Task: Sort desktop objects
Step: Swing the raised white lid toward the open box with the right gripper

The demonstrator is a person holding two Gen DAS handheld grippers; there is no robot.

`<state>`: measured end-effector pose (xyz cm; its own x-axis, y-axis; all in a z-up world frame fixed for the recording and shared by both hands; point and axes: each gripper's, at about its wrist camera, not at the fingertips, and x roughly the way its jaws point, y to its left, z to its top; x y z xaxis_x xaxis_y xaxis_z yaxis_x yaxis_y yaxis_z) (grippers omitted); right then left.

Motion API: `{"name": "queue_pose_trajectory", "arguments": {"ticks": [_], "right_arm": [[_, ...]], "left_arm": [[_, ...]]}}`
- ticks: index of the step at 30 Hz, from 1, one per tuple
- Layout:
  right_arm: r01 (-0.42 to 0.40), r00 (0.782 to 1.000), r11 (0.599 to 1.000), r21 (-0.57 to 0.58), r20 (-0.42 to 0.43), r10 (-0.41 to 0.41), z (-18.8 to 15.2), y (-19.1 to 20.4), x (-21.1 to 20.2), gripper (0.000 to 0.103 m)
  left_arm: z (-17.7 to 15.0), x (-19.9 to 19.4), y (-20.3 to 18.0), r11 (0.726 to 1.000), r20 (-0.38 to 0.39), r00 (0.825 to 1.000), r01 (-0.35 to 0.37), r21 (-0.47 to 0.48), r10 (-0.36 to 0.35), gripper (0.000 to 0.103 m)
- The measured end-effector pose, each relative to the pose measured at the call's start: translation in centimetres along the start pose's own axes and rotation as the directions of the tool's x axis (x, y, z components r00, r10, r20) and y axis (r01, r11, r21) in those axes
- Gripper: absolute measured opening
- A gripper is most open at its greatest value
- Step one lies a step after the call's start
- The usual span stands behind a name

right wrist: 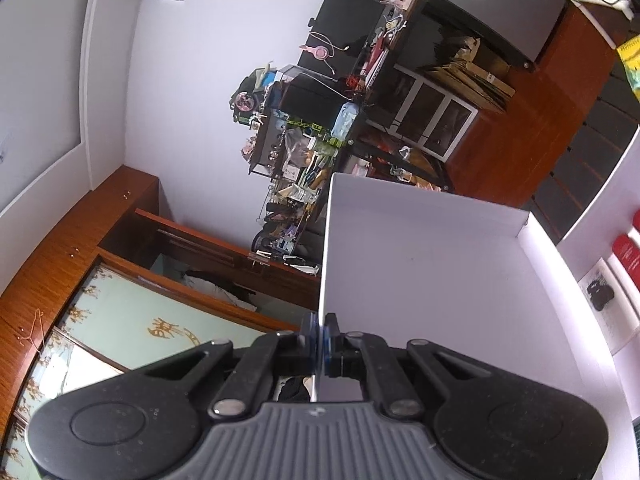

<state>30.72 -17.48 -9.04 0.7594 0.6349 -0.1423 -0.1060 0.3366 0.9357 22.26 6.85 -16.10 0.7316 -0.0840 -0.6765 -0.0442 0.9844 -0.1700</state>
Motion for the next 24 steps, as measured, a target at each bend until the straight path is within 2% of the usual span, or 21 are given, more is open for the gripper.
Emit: {"name": "queue_pose_trajectory", "arguments": {"ticks": [8, 11, 13, 19, 24], "right_arm": [[0.007, 1.0, 0.998, 0.06, -0.001, -0.007, -0.2, -1.8, 0.3, 0.003], [0.014, 1.0, 0.996, 0.083, 0.0, -0.014, -0.2, -2.7, 0.0, 0.002], [-0.009, 1.0, 0.994, 0.108, 0.004, 0.008, -0.2, -3.4, -0.2, 0.002], [-0.037, 0.999, 0.993, 0.109, 0.023, 0.035, 0.3, -4.4, -1.2, 0.003], [-0.018, 1.0, 0.997, 0.071, 0.017, 0.016, 1.2, -4.3, -1.8, 0.004]], "left_arm": [[0.5, -0.1, 1.7, 0.998, -0.001, 1.0, -0.011, -0.054, 0.011, 0.102], [0.5, -0.3, 1.7, 0.999, 0.002, 1.0, -0.004, -0.052, 0.004, 0.102], [0.5, -0.5, 1.6, 0.999, 0.006, 1.0, 0.001, -0.043, -0.001, 0.102], [0.4, -0.5, 1.3, 0.999, 0.002, 1.0, 0.01, -0.031, -0.01, 0.102], [0.3, -0.8, 1.0, 0.999, 0.006, 0.999, 0.038, -0.016, -0.038, 0.102]]}}
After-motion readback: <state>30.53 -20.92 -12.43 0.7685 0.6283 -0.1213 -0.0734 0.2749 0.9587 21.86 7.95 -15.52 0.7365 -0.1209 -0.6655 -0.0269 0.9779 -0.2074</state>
